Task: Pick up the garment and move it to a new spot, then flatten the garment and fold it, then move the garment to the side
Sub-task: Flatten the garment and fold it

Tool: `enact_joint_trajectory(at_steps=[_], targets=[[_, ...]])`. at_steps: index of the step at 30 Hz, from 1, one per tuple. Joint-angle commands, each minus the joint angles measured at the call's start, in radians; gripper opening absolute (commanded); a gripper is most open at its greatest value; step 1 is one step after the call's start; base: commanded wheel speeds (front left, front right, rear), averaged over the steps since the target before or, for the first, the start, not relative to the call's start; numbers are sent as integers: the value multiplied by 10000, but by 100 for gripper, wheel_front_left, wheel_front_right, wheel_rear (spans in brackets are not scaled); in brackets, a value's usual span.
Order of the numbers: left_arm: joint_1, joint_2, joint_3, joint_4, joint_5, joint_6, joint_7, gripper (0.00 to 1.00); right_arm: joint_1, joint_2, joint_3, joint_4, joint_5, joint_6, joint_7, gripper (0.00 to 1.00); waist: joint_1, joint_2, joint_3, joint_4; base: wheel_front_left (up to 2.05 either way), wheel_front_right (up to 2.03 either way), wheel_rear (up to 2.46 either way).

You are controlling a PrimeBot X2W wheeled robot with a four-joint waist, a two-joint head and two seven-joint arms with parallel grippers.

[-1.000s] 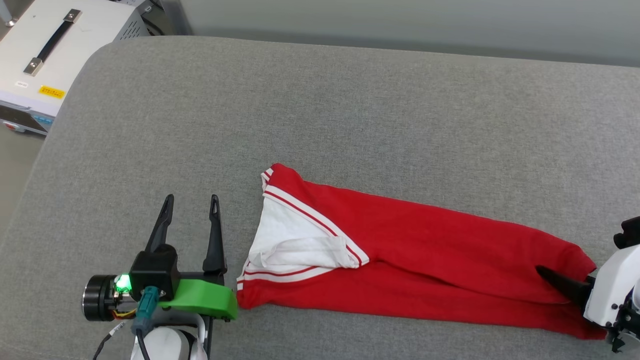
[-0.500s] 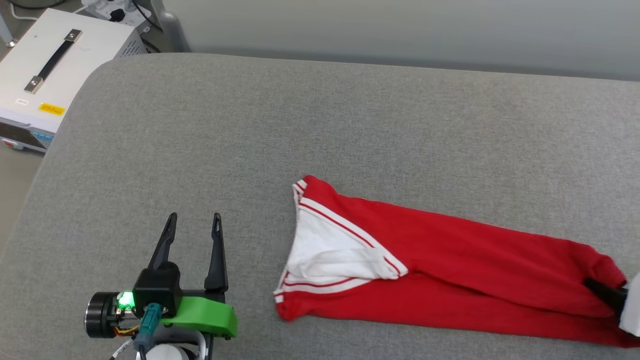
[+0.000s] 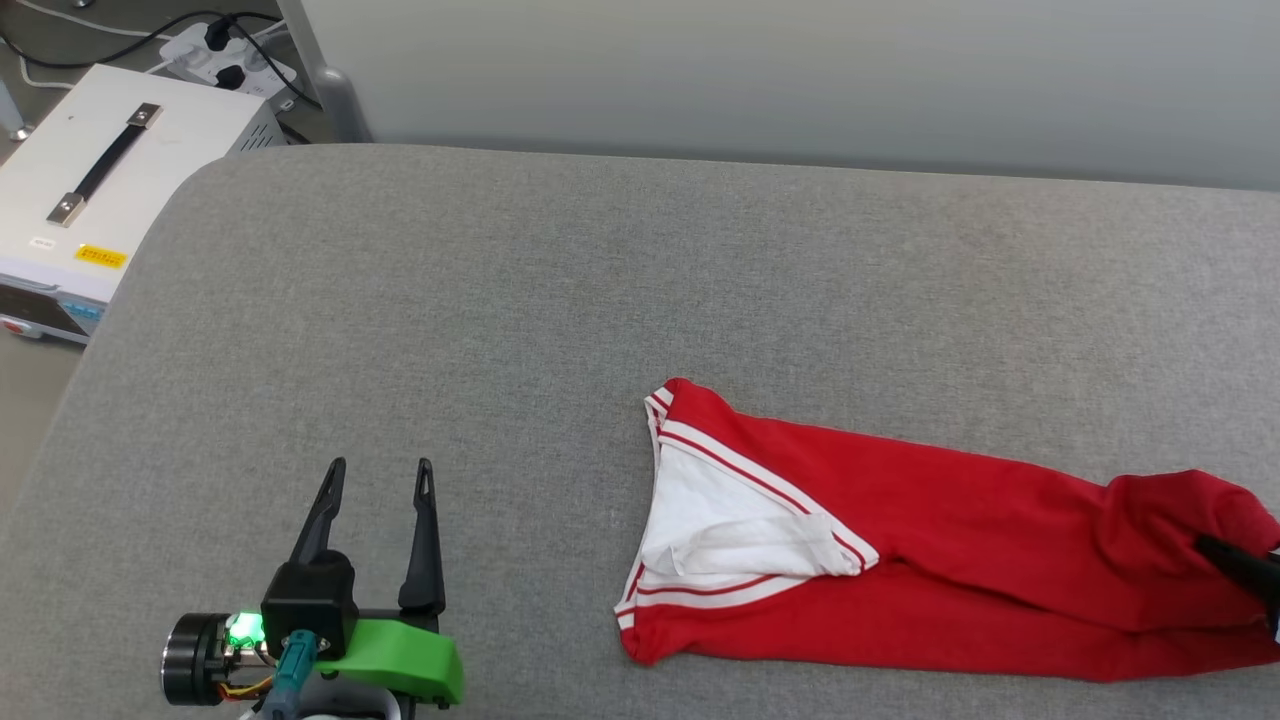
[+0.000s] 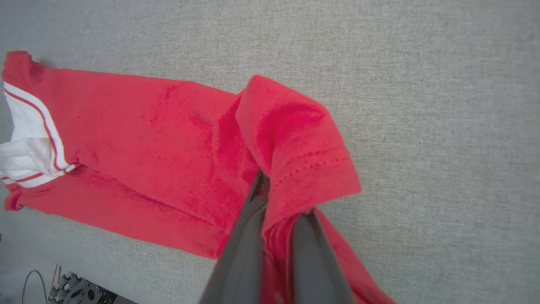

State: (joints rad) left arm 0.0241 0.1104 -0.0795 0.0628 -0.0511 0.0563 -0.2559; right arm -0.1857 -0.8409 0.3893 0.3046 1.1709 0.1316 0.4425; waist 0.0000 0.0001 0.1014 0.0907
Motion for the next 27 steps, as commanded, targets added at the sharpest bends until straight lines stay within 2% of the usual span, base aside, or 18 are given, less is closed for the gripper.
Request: enact_joint_trajectory(at_steps=[1, 7, 14, 20, 27], targets=[[173, -70, 48, 42, 71, -91, -59, 100, 153, -13, -4, -345, 95, -9, 137, 0, 0, -1, -49, -57, 0, 0, 0], [130, -147, 8, 70, 160, -232, -59, 100, 210, 318, -32, -1939, 1, -9, 734, 0, 0, -1, 3, -39, 0, 0, 0], [-138, -231, -74, 149, 234, -343, -59, 100, -462, 1307, 288, -3071, -854, -9, 1658, 0, 0, -1, 261, 136, 0, 0, 0], [-343, -311, -152, 235, 249, -393, -59, 100, -1792, 2469, 1250, -2869, -2051, -9, 2192, 0, 0, -1, 476, 314, 0, 0, 0], [-569, -377, -200, 328, 249, -438, -59, 100, -3336, 3723, 2534, -1591, -2781, -9, 2428, 0, 0, -1, 693, 546, 0, 0, 0]])
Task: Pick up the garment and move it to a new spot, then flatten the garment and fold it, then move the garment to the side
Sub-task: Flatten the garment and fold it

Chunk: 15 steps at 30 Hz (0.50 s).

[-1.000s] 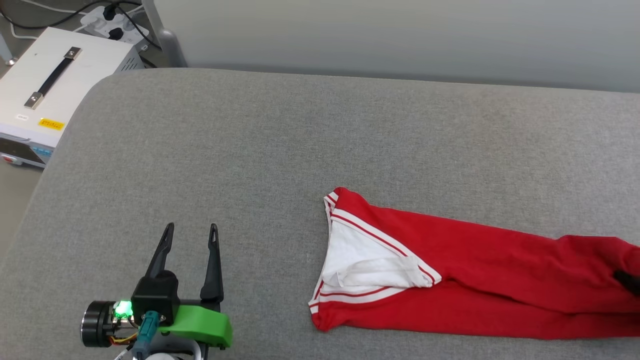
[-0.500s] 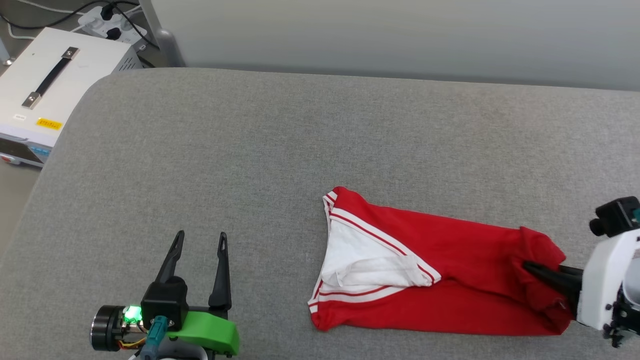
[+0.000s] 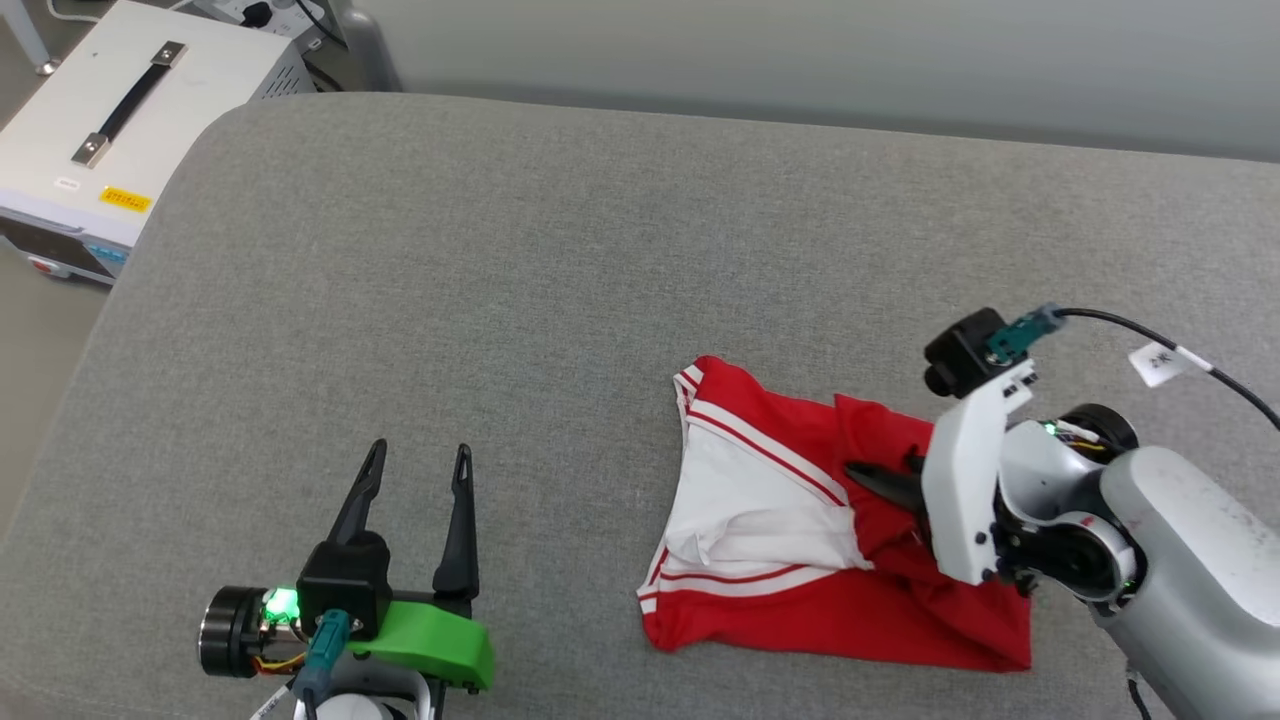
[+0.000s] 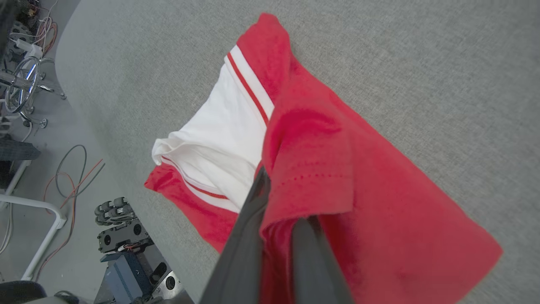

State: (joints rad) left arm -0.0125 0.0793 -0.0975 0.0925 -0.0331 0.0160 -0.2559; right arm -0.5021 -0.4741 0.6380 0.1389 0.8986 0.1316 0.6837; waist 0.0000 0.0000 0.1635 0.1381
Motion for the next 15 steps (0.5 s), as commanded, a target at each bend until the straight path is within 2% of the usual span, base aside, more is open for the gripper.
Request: enact_joint_trajectory(at_steps=[1, 8, 15], targets=[[-233, -76, -36, 37, 71, -43, -59, 100, -336, 191, 161, 250, -109, -9, -8, 0, 0, 0, 117, 112, 0, 0, 0], [-423, -147, -117, 85, 54, -29, -59, 100, -1265, 1066, 991, 1632, -440, -9, -361, 0, 0, 0, 379, 325, 0, 0, 0], [-562, -195, -140, 111, 34, -3, -59, 100, -1388, 1298, 1563, 2946, -788, -9, -960, 0, 0, 0, 541, 419, 0, 0, 0]])
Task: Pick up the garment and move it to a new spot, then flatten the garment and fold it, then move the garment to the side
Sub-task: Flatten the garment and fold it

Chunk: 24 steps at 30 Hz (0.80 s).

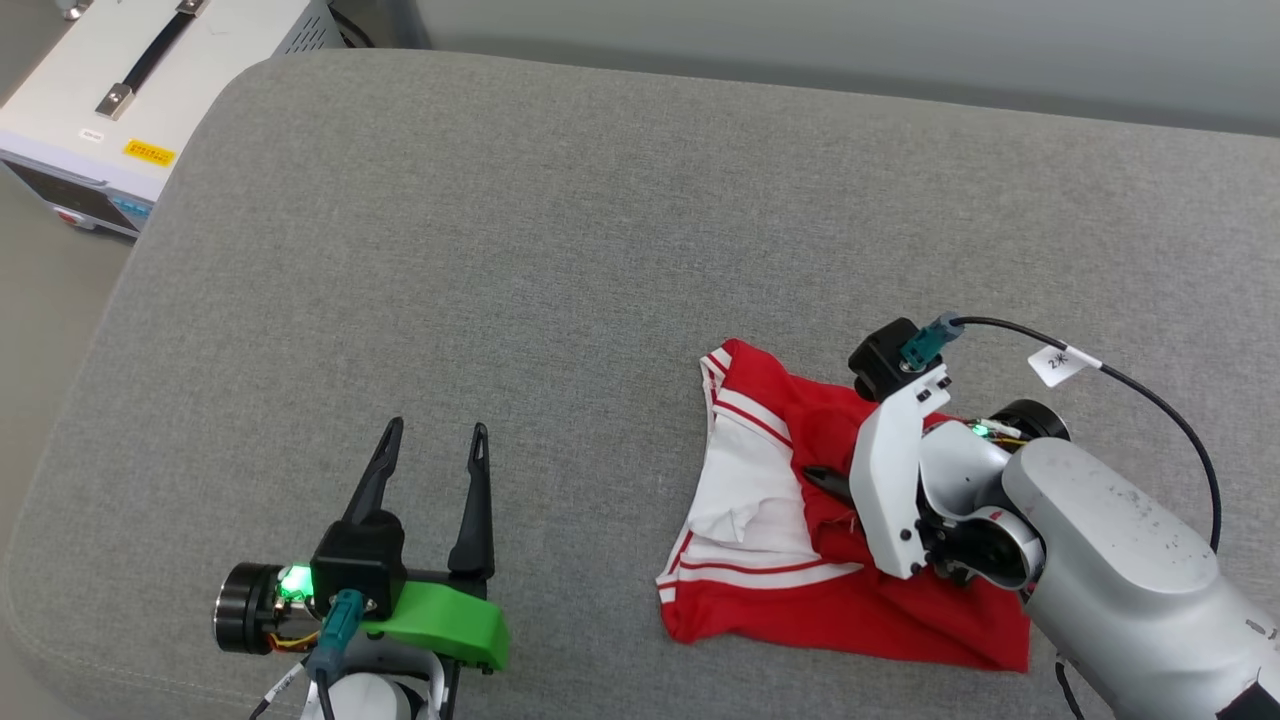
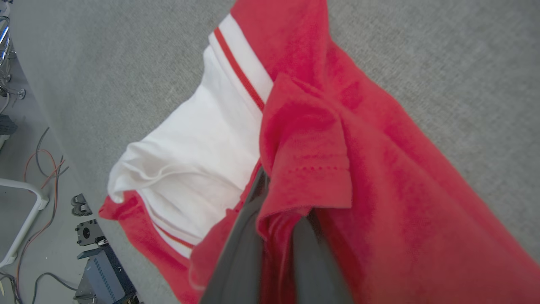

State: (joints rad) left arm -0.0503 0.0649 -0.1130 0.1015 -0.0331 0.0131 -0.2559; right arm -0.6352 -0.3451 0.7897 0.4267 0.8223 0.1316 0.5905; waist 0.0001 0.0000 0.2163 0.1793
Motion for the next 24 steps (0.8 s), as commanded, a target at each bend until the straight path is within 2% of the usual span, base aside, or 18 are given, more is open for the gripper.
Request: enact_joint_trajectory(at_steps=[1, 3, 5, 6, 14, 20, 24], targets=[[-189, -55, 23, 34, 37, 29, -59, 100, -27, 27, 123, 220, 0, -9, -96, 0, -1, 0, 7, -7, 0, 0, 0], [-164, -60, 61, 53, 38, 40, -59, 100, -31, 48, 221, 338, 4, -9, -437, 0, -1, 0, -35, -71, 0, 0, 0], [-138, -65, 62, 105, 28, 2, -59, 100, 8, 56, 148, 427, 59, -9, -962, 44, -1, 0, -132, -91, 0, 0, 0], [-132, -66, 55, 125, 37, -20, -59, 100, 50, 36, 145, 429, 114, -9, -1123, 100, -1, 0, -196, -104, 0, 0, 0], [138, -25, 186, 157, 67, -84, -59, 100, 435, -819, -108, -774, -81, -9, -3068, 100, -1, 0, -790, -409, 0, 0, 0], [428, 27, 353, 145, 33, -168, -59, 100, 1025, -1333, -1436, -1607, -822, -9, -4576, 100, -1, 0, -1154, -740, 0, 0, 0], [540, 70, 425, 116, 56, -215, -59, 100, 1691, -1235, -2761, -1781, -1711, -9, -5910, 100, -1, 0, -1323, -923, 0, 0, 0]])
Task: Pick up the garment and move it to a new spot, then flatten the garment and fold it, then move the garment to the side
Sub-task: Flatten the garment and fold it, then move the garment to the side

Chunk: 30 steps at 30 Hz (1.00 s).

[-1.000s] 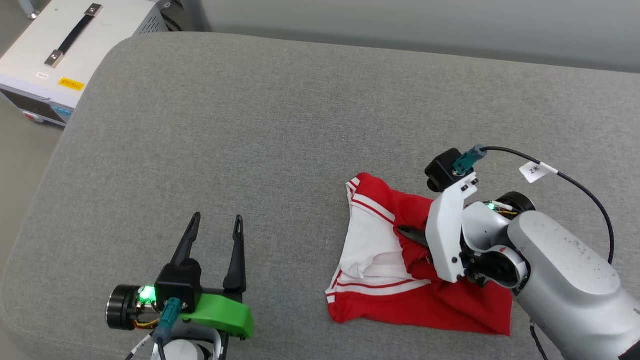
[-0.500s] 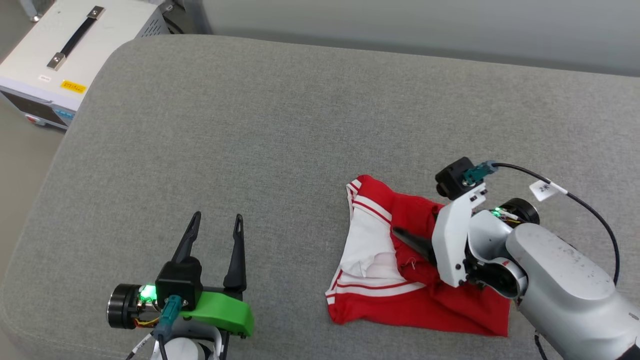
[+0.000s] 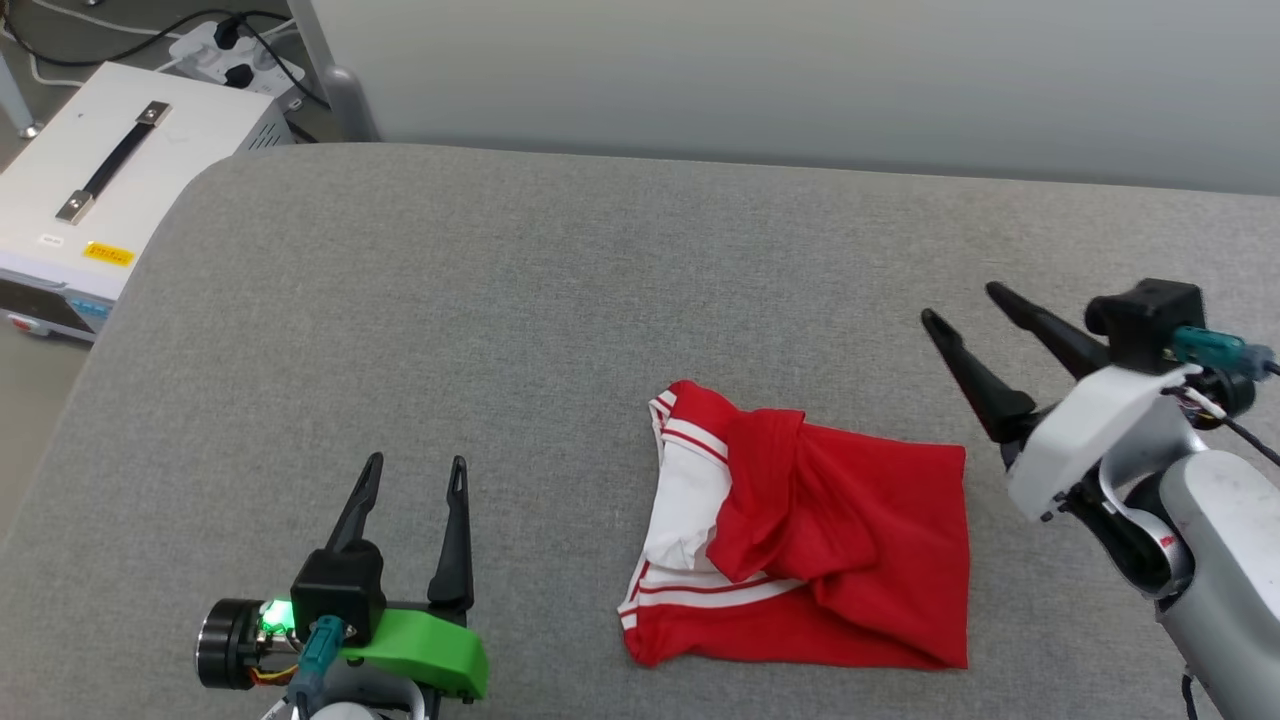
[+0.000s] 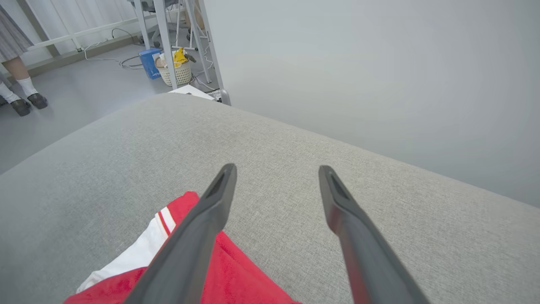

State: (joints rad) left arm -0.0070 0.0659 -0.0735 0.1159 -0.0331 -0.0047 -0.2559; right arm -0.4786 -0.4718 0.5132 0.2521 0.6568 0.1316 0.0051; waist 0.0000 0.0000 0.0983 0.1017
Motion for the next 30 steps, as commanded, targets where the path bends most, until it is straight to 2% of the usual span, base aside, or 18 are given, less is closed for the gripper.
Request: enact_joint_trajectory(at_steps=[1, 4, 6, 12, 16, 22, 30], targets=[[135, 70, 53, -42, 66, -35, -59, 100, 342, 89, -404, -34, -345, -9, -435, 100, 0, 0, -184, -187, 0, 0, 0], [205, 85, 106, -81, 84, -29, -59, 100, 948, 253, -1601, -12, -1480, -9, -1624, 100, 0, 0, -264, -293, 0, 0, 0], [246, 103, 151, -106, 84, -29, -59, 100, 1408, 604, -2401, 23, -2010, -9, -2110, 100, 0, 0, -297, -378, 0, 0, 0], [303, 126, 178, -237, 95, -98, -59, 100, 2693, 1671, -4402, -595, -4052, -9, -2638, 100, 0, 0, -333, -522, 0, 0, 0], [316, 128, 203, -297, 87, -123, -59, 100, 3494, 2633, -5354, -1685, -4718, -9, -2662, 100, 0, 0, -375, -582, 0, 0, 0], [389, 134, 203, -415, 80, -176, -59, 100, 4671, 3663, -5836, -2550, -5039, -9, -2666, 100, 0, 0, -476, -585, 0, 0, 0], [523, 89, 155, -525, -41, -284, -59, 100, 5502, 4072, -5872, -2922, -5147, -9, -2667, 100, 0, 0, -584, -511, 0, 0, 0]])
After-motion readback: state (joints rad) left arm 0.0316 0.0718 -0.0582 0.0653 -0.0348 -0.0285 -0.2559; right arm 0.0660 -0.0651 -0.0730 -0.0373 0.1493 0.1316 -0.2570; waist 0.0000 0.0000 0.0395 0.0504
